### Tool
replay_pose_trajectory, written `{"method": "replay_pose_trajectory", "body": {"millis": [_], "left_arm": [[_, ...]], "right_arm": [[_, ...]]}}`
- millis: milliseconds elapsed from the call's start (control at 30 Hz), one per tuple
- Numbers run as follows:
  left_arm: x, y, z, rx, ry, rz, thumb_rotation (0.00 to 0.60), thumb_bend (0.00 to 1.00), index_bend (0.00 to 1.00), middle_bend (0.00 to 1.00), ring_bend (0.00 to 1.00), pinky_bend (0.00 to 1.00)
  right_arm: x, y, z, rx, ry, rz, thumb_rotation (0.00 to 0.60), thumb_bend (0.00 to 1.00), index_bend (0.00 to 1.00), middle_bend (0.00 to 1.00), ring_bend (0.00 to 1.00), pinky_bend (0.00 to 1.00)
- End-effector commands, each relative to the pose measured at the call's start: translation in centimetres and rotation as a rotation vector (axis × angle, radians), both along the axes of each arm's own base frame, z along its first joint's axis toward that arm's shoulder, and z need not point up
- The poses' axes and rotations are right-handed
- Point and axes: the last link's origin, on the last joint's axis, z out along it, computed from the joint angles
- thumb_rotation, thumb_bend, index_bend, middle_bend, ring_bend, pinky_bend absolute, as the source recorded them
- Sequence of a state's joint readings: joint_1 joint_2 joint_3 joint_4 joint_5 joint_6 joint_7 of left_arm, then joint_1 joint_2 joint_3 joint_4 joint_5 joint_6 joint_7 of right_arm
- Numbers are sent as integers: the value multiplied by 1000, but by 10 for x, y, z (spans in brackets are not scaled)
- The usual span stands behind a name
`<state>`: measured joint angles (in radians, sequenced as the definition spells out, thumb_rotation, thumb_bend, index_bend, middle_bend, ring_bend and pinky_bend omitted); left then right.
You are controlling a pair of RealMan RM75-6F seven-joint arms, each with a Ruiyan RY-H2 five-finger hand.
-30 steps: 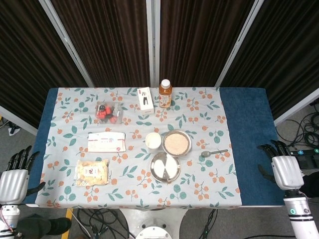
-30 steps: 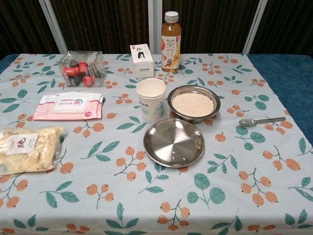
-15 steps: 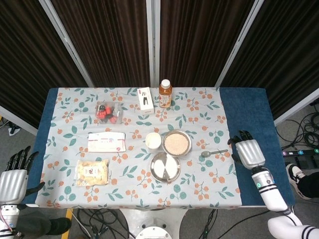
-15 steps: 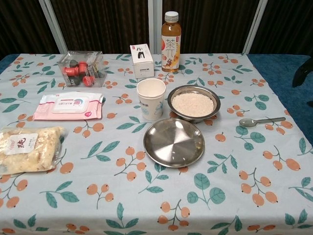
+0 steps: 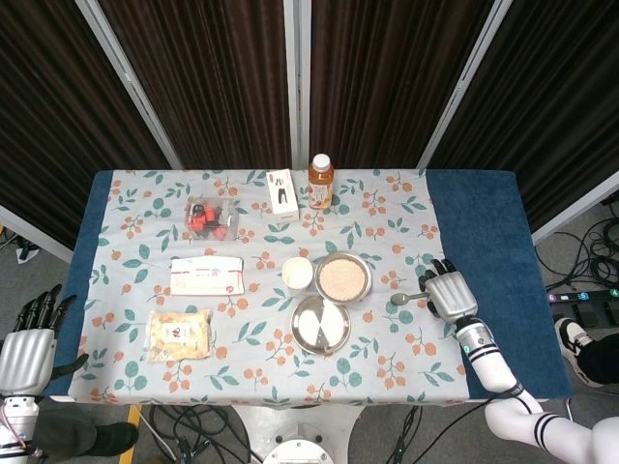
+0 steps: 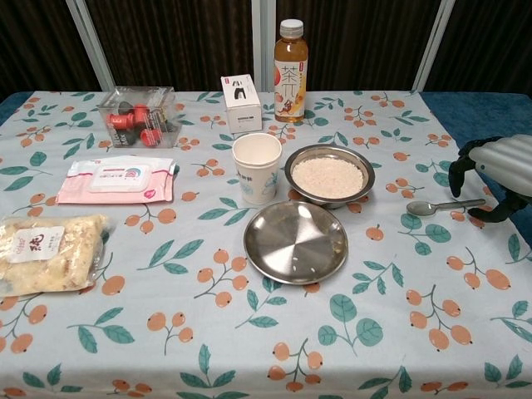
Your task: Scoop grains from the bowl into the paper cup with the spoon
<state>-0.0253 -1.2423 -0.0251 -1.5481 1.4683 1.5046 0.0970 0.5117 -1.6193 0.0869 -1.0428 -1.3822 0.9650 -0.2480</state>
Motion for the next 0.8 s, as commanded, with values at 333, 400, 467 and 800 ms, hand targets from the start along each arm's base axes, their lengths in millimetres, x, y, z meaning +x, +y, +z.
{"method": "replay_pose_trajectory", "body": {"millis": [333, 400, 467, 800], "left_arm": [[-4, 0, -1, 0, -9, 5, 600, 58, 187, 106, 60, 100], [-4, 0, -1, 0, -10, 5, 600, 59, 187, 106, 60, 93], [-4, 0, -2, -1, -12, 5, 600, 58, 187, 107, 59, 93], [-7, 0, -2, -2, -17, 8, 600, 58, 187, 107, 59, 93]], "right_arm": [[2, -5, -5, 3, 15, 0, 600, 267, 493, 390, 144, 166], [2, -6, -5, 3, 16, -3, 600, 270, 497, 392, 149, 166], [2, -6, -6, 3, 18, -4, 600, 272, 500, 393, 152, 166], [4, -8, -11, 11, 33, -4, 600, 290, 505, 393, 152, 166]]}}
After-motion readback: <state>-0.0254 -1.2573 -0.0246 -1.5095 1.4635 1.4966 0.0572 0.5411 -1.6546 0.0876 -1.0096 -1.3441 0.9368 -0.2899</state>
